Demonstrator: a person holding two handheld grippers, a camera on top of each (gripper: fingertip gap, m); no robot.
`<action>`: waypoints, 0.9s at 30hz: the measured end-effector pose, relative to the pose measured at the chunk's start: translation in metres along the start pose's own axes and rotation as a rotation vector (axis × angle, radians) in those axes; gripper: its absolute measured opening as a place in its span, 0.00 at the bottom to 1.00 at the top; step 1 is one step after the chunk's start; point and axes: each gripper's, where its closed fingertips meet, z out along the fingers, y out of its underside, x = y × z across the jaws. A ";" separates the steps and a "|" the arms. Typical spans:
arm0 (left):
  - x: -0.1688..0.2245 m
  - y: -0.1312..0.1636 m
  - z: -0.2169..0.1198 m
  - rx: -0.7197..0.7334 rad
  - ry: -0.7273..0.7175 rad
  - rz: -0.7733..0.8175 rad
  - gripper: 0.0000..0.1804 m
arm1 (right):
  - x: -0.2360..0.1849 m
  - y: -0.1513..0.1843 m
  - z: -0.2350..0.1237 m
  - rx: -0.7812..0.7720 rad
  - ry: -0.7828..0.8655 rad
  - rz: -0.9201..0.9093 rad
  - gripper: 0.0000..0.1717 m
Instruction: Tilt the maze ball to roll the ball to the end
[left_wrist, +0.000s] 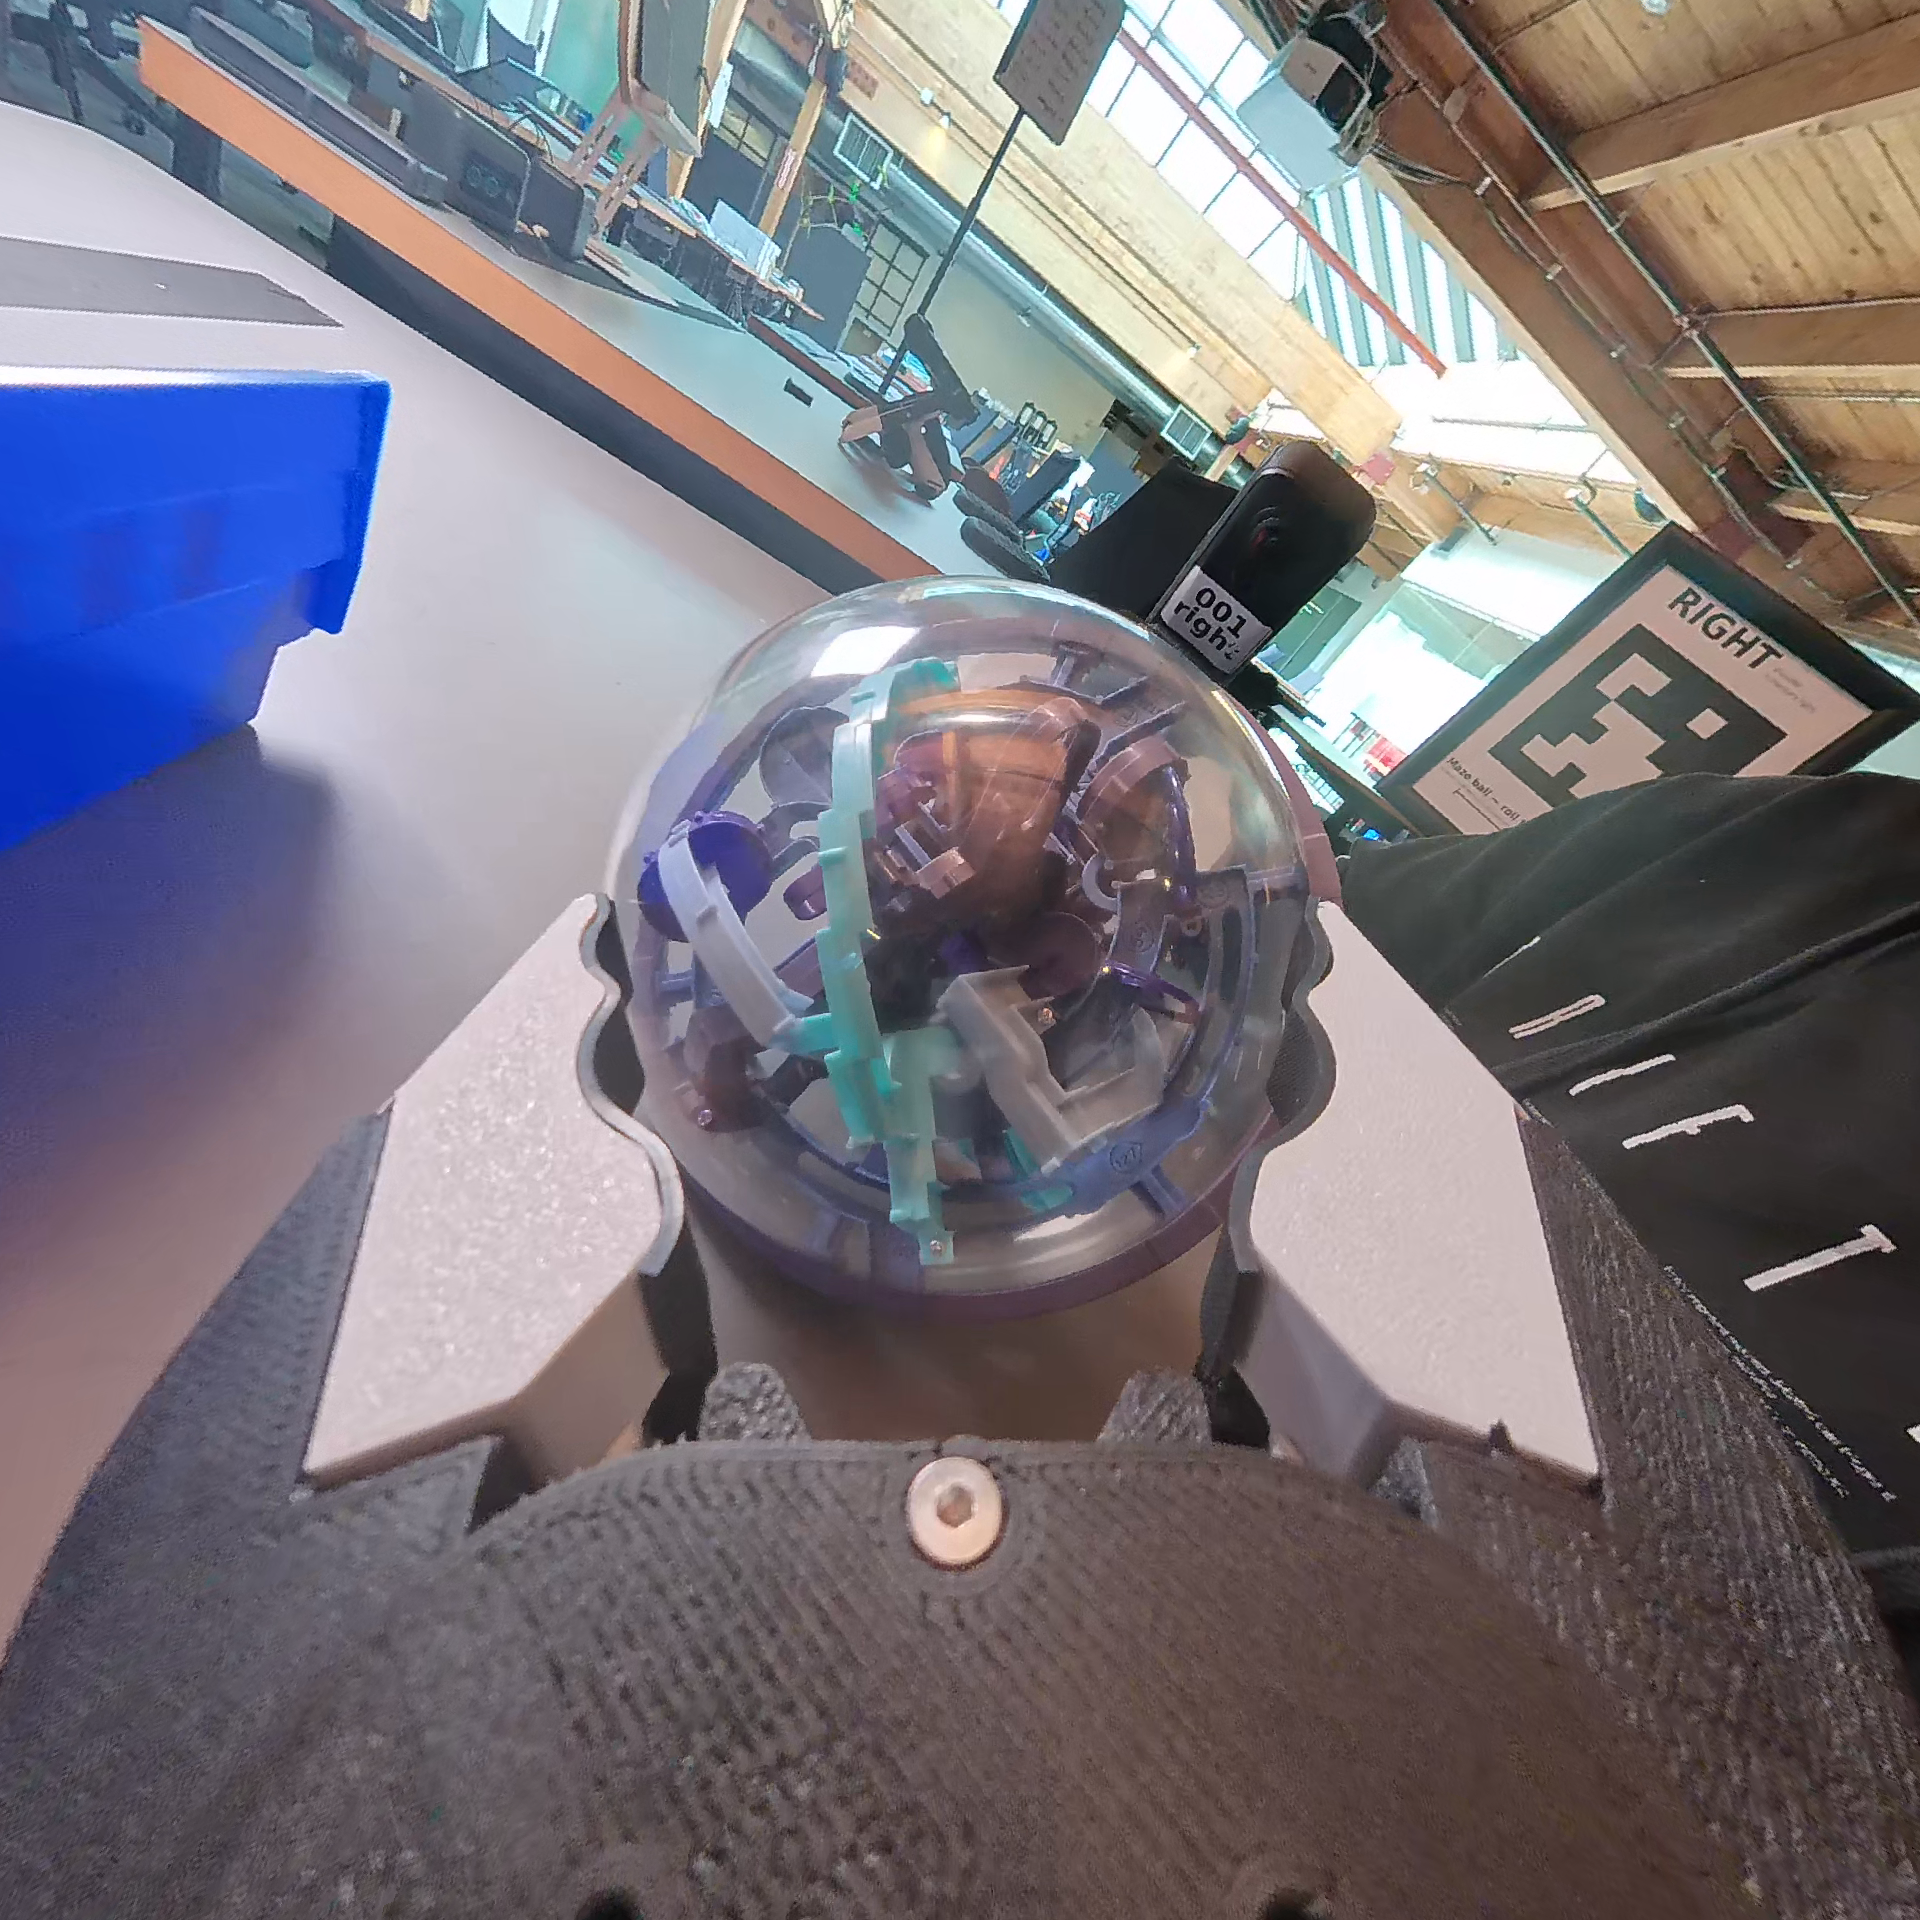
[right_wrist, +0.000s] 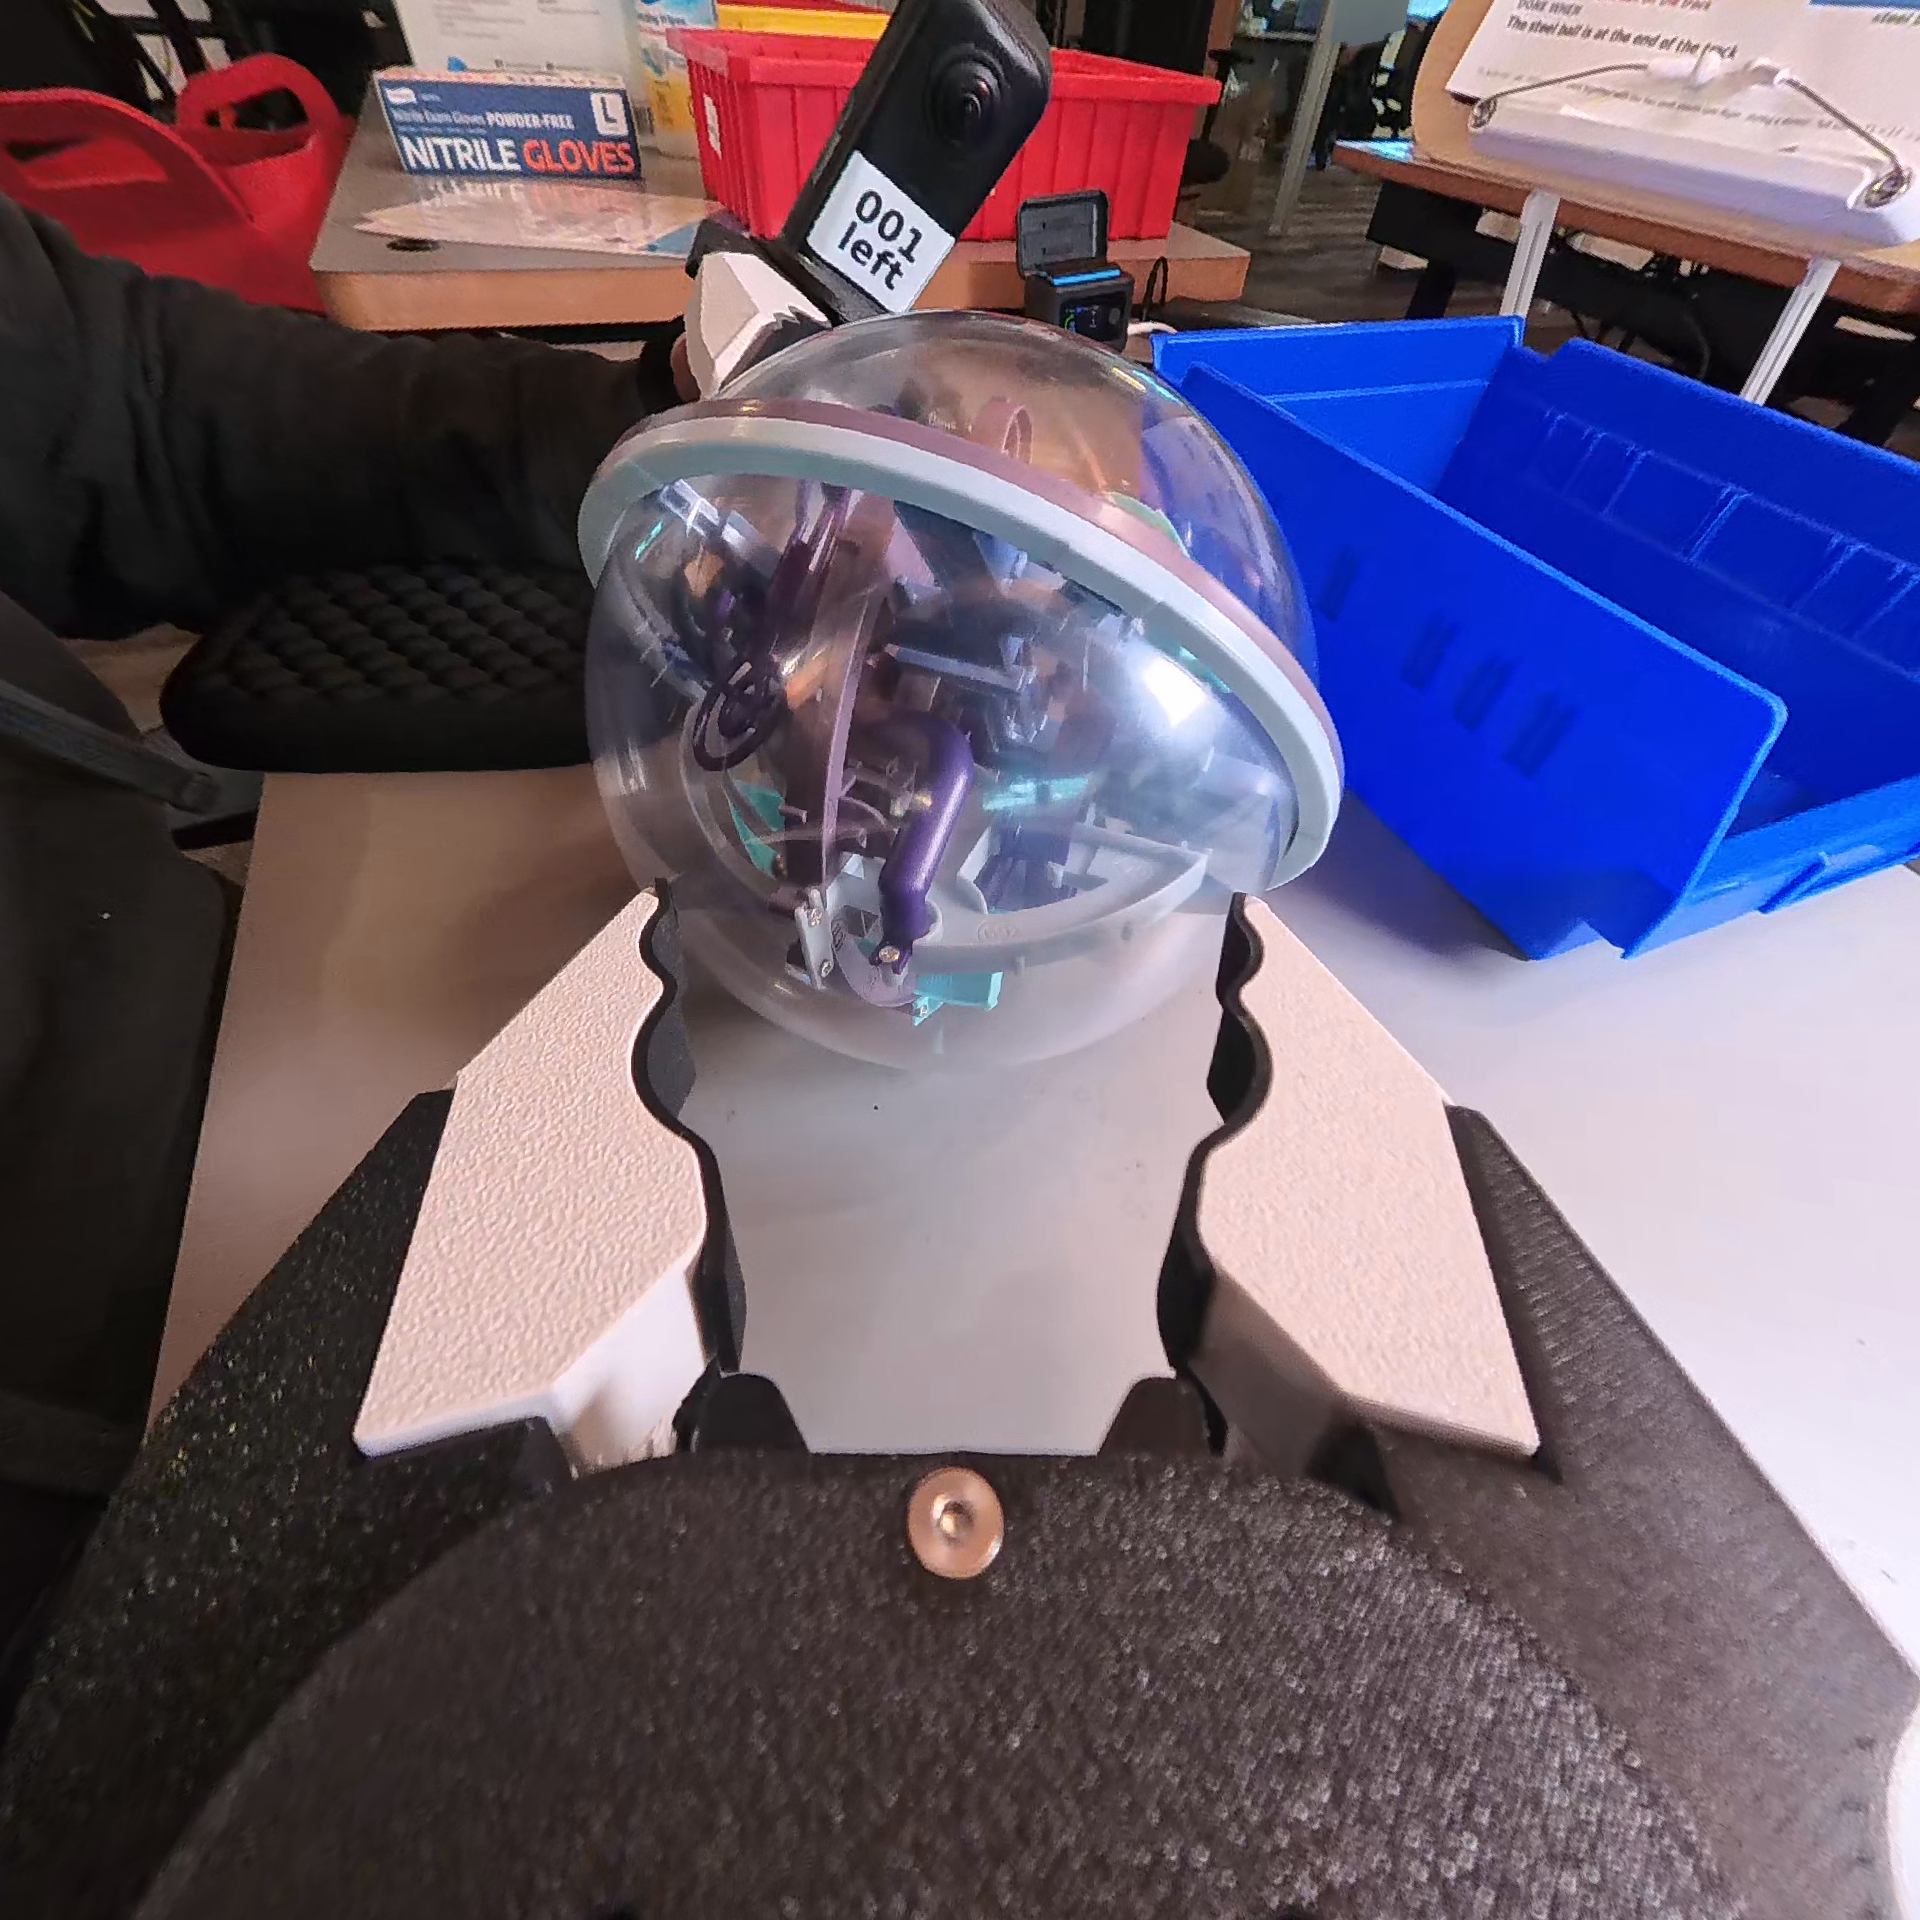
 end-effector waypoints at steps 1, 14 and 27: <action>0.000 0.000 0.000 0.001 -0.002 -0.002 0.69 | 0.000 0.000 0.000 0.001 0.000 0.004 0.59; -0.005 -0.007 0.002 0.016 -0.046 -0.064 0.68 | 0.003 0.004 0.003 0.003 -0.016 0.089 0.59; -0.013 -0.018 -0.003 0.065 -0.101 -0.124 0.63 | 0.012 -0.021 -0.027 -0.034 -0.033 -0.095 0.41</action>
